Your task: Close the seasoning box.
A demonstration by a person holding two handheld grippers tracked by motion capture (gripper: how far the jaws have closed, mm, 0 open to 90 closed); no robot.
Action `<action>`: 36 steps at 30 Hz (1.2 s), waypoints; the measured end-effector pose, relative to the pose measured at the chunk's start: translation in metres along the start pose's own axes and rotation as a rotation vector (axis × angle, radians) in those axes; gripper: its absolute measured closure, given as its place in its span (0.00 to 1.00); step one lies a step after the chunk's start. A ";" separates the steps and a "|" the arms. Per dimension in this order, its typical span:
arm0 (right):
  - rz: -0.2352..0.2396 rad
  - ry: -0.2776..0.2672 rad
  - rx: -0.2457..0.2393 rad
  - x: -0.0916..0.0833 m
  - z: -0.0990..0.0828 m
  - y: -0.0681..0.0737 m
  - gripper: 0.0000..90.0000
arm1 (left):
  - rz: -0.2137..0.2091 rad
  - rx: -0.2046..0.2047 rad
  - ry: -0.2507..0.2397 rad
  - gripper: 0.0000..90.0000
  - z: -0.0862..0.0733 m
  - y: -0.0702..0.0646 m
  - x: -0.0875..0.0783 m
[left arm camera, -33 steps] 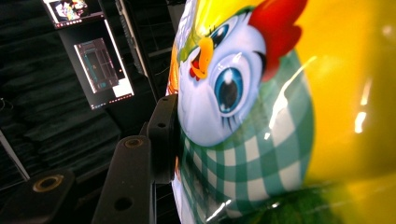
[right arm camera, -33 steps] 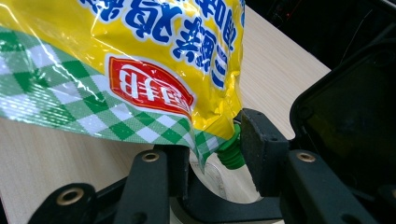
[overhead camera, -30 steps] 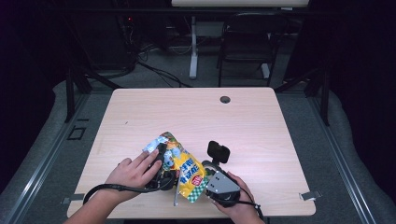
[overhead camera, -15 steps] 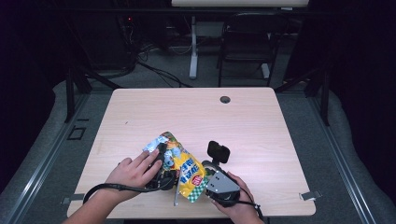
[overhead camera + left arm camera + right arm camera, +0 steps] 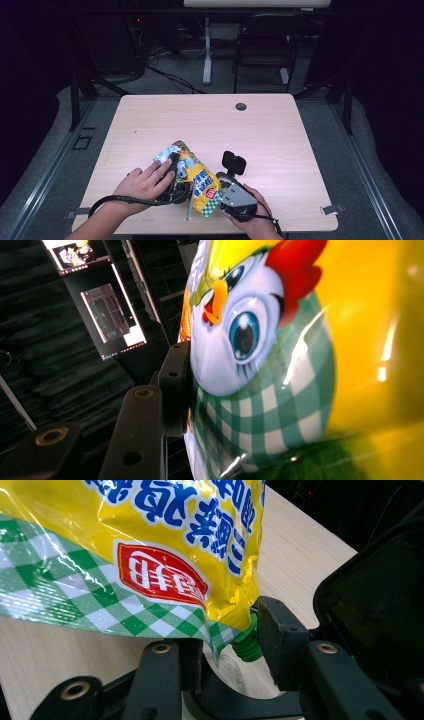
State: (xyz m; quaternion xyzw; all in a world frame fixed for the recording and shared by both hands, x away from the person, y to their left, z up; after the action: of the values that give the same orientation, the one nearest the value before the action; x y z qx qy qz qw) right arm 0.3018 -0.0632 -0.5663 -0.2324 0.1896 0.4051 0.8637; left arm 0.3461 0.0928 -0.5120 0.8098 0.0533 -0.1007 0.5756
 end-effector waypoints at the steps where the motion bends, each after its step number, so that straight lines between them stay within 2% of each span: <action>1: -0.001 -0.001 -0.001 0.000 0.000 0.000 0.71 | -0.001 -0.005 -0.003 0.65 0.000 0.000 0.000; 18: -0.002 -0.002 -0.002 0.000 0.000 0.000 0.71 | -0.002 0.026 0.001 0.65 0.002 0.004 -0.001; 19: -0.002 -0.002 -0.002 0.000 0.000 0.000 0.71 | 0.000 0.028 0.001 0.65 0.002 0.004 -0.001; 20: -0.002 -0.003 -0.003 0.000 0.000 0.000 0.71 | 0.024 0.037 -0.007 0.65 0.003 0.007 -0.001; 26: -0.001 -0.003 -0.003 0.000 0.000 0.000 0.71 | 0.022 0.044 -0.004 0.66 0.003 0.008 -0.002; 27: -0.002 -0.004 -0.002 0.000 0.000 0.000 0.71 | 0.032 0.042 -0.003 0.67 0.003 0.009 -0.002; 29: -0.002 -0.002 -0.001 0.000 0.000 0.000 0.71 | 0.026 0.043 -0.002 0.67 0.003 0.008 -0.002; 30: -0.001 0.000 -0.003 0.000 0.000 0.000 0.71 | 0.003 0.043 -0.002 0.68 0.004 0.006 -0.002; 33: -0.001 0.000 -0.003 0.000 0.000 0.000 0.71 | 0.017 0.048 -0.003 0.69 0.004 0.007 -0.003; 36: -0.002 -0.002 -0.002 0.000 0.000 0.000 0.71 | 0.010 0.055 -0.002 0.69 0.004 0.008 -0.004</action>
State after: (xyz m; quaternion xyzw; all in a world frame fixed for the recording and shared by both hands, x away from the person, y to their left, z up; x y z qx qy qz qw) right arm 0.3018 -0.0635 -0.5663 -0.2333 0.1882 0.4046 0.8640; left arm 0.3433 0.0865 -0.5054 0.8254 0.0459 -0.0998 0.5538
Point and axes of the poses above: each handheld gripper's, and its own axes: x roughly forward along the jaws, z roughly out of its top, y roughly to its left, the point moved 9 cm from there along x, roughly forward along the jaws, and after that the axes turned 7 degrees about z, right-handed, at the moved point
